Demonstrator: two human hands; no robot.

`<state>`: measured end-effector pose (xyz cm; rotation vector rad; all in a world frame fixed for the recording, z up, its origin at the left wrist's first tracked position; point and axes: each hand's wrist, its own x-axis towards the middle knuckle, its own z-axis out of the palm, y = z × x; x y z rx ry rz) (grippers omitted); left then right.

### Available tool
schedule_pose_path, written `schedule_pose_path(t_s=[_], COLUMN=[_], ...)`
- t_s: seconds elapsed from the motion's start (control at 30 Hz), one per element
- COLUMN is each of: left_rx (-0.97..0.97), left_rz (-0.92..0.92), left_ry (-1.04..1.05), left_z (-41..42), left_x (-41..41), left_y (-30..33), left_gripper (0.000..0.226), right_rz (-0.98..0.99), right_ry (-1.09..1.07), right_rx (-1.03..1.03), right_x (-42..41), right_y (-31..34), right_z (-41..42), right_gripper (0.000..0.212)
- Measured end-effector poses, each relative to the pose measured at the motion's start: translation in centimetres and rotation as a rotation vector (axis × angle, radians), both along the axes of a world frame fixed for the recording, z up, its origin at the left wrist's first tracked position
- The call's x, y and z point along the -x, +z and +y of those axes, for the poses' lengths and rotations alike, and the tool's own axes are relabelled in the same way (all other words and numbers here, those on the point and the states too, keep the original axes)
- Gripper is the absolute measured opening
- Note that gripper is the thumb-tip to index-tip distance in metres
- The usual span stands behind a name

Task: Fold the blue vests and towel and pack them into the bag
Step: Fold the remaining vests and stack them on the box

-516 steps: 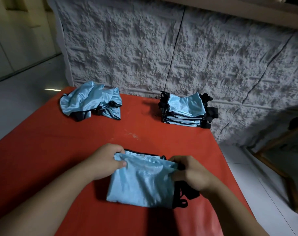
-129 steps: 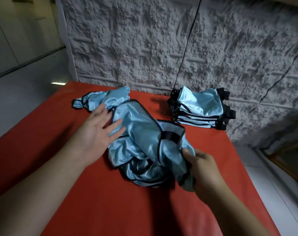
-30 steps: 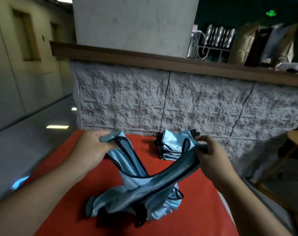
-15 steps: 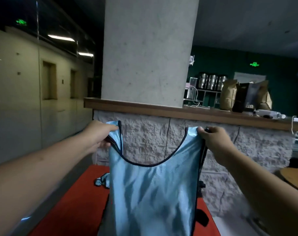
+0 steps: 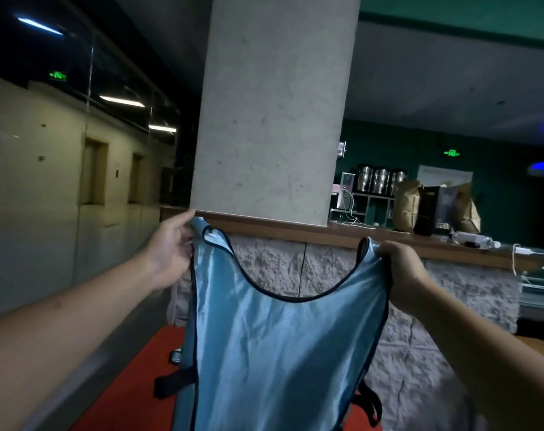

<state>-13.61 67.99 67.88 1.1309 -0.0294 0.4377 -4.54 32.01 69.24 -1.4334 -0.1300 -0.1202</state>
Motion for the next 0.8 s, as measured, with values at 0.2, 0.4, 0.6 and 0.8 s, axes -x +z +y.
schedule_pose_path(t_s=[0.2,0.4,0.6,0.8], left_rx=[-0.467,-0.399,-0.457,-0.494], left_rz=[0.051,-0.015,0.095,0.148], left_ry=[0.17,0.035,0.127,0.015], left_z=[1.4,4.0,5.0,4.9], left_x=[0.5,-0.1,-2.3,-0.6], left_y=[-0.4,-3.3,-5.5,-8.5], left_gripper=[0.017,0.067,0.042,0.035], right_rz=[-0.147,-0.159,-0.15,-0.07], right_ry=[-0.001,0.033,-0.031,0.247], right_rx=[0.173,0.132,0.203,0.333], right_x=[1.0,-1.2,-4.4,-3.9], right_y=[0.6,-0.3,-1.9,-5.0], right_z=[-1.2,-2.0,-0.5,-1.3], right_gripper=[0.015,0.013,0.004,0.018])
